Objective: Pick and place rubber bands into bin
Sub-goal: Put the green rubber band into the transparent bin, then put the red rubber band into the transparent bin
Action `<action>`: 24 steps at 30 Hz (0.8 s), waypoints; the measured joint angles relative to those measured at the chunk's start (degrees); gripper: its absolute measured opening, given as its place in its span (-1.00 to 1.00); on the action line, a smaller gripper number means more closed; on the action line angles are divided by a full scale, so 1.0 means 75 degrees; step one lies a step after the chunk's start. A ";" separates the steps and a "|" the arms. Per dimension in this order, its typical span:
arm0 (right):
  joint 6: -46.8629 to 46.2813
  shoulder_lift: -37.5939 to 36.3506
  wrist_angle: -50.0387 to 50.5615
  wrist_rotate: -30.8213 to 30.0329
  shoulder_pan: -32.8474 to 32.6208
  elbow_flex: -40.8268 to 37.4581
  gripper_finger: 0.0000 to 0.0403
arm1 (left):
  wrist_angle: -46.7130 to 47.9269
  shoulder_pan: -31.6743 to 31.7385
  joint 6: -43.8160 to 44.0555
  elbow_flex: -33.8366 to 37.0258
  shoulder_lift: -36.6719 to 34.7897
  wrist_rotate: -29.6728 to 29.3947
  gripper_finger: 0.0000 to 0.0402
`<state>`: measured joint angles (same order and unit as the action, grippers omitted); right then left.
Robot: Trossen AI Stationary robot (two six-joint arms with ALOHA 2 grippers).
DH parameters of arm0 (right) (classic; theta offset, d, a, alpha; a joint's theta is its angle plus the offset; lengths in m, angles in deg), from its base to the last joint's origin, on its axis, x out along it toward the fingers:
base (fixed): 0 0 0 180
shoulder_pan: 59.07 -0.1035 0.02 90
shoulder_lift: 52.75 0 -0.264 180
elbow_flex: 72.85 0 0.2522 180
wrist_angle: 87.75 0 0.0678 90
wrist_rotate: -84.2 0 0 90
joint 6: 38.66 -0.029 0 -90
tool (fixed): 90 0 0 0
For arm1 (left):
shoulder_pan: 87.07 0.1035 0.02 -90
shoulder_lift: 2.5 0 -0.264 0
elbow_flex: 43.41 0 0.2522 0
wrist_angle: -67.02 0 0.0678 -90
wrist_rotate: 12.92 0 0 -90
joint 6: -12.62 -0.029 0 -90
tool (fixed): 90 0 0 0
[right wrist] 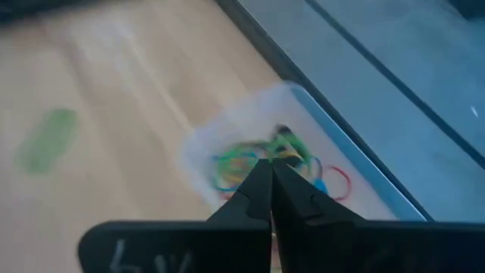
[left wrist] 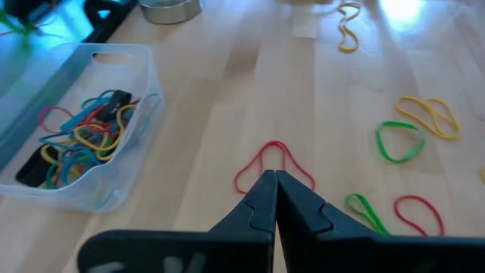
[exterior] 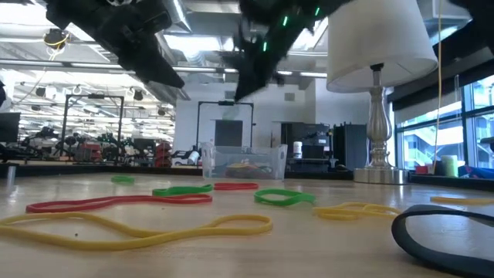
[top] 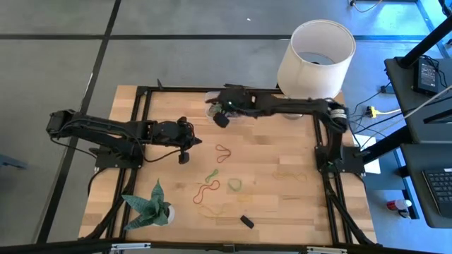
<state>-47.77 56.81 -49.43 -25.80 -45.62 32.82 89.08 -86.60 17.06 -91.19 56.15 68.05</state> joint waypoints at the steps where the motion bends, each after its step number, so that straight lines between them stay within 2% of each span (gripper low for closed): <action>1: 0.0044 0.0196 -0.0046 0.0025 0.0169 -0.0004 -1.00 | -0.0002 0.0000 0.0058 0.0000 0.0000 -0.0075 -0.99; 6: 0.0033 0.0997 -0.0121 0.0082 0.0822 -0.0013 -0.93 | 0.0003 0.0000 0.0133 0.0000 0.0000 -0.0214 -0.99; 9: 0.0024 0.1205 -0.0004 0.0494 0.1012 -0.0019 -0.83 | 0.0018 0.0000 0.0232 0.0000 0.0000 -0.0222 -0.99; 19: -0.0188 0.1082 0.0120 0.0759 0.1094 -0.0016 -0.34 | 0.0060 0.0000 0.0309 0.0000 0.0000 -0.0238 -0.99; 24: -0.0555 0.0783 0.0373 0.0764 0.1075 -0.0010 -0.22 | 0.0110 0.0000 0.0306 0.0000 0.0000 0.0105 -0.99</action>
<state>-51.93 62.68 -46.64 -20.06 -37.56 32.74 89.91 -86.60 19.36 -91.19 56.15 68.84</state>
